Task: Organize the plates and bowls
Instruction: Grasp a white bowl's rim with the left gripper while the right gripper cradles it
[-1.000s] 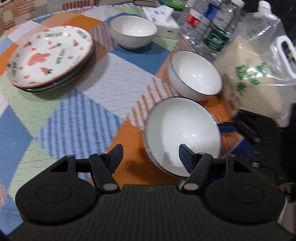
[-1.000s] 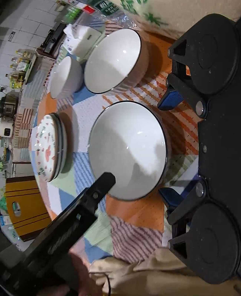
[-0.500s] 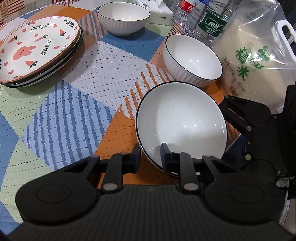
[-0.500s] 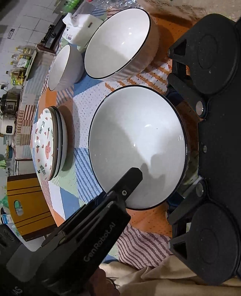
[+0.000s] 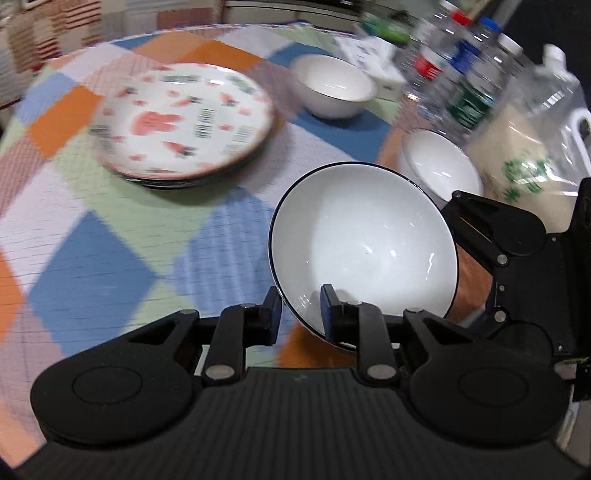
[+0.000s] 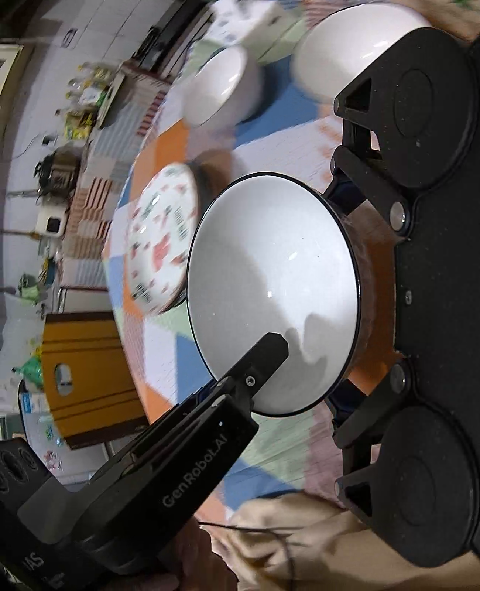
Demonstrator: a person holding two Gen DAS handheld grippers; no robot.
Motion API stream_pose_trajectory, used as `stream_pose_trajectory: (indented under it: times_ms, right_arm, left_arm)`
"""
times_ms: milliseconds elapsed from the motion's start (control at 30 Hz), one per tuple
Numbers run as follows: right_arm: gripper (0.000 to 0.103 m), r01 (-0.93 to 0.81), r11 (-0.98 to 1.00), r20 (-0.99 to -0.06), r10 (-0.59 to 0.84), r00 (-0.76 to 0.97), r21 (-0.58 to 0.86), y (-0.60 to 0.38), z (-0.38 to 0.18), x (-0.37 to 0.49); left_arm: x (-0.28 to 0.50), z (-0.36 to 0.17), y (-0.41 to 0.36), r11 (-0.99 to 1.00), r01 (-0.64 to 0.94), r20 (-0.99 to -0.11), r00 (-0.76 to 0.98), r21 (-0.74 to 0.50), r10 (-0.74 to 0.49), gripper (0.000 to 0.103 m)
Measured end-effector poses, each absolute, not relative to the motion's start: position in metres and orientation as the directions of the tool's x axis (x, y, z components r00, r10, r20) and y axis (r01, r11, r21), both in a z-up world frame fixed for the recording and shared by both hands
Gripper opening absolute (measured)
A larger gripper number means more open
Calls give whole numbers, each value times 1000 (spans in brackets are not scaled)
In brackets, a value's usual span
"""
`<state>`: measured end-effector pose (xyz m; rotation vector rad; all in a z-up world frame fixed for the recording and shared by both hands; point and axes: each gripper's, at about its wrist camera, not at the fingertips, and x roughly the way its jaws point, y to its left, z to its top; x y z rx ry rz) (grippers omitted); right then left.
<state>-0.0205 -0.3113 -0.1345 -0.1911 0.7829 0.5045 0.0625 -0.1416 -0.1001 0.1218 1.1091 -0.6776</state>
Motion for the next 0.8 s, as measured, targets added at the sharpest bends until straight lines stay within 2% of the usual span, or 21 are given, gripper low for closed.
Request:
stream_pose_trajectory:
  times_ms: [400,800]
  right_arm:
    - [93,-516,846,-668,463,583,135,-244,-152,35]
    - [93,-473,875,-699,401,592,101,-224,-179,47]
  left_arm:
    - [105,-113,-76,865,464,-882,307,-188,-356,22]
    - [113,-148,-78,882,446,-891,322,-154,-319,22]
